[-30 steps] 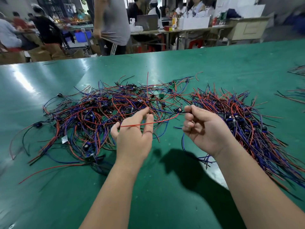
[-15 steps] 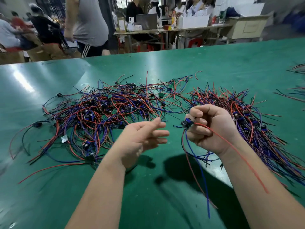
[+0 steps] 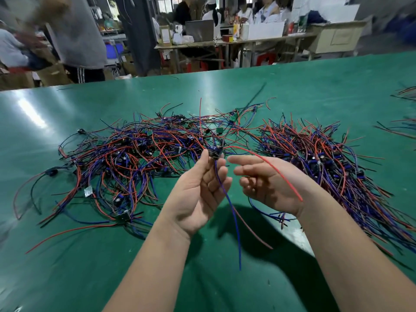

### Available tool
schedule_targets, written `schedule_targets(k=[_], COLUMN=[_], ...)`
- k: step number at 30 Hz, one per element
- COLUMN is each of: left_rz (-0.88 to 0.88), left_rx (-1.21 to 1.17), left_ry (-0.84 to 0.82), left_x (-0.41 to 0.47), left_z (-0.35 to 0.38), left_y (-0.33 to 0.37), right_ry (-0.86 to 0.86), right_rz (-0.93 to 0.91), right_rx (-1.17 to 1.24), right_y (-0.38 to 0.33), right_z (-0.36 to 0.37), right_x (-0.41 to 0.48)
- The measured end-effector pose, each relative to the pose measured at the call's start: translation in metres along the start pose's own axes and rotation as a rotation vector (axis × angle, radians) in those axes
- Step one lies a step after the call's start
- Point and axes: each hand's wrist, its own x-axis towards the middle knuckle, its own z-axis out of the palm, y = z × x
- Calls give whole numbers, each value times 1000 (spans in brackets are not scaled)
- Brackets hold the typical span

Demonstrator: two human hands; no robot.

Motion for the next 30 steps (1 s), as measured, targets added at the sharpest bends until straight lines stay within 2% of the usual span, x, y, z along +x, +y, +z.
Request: schedule_targets(k=[2, 4, 10, 14, 17, 22, 30], left_rz=[22, 27, -61, -30, 72, 138, 131], left_rx=[57, 157, 406, 445, 498, 603, 664], left_ry=[14, 17, -16, -35, -56, -11, -50], left_x=[1, 2, 1, 0, 0, 2, -1], left_z=[1, 3, -1, -1, -3, -4, -7], left_y=[-3, -9, -11, -13, -17, -19, -12], right_ry=[-49, -72, 75, 101, 140, 232, 251], right_rz=[-47, -104, -205, -200, -189, -248, -238], right_rx=[-64, -23, 24, -54, -114, -249, -138], right_y=[4, 4, 0, 0, 0, 2, -3], right_z=[3, 4, 3, 6, 4, 2, 1], right_x=[-1, -2, -3, -4, -4, -1, -3])
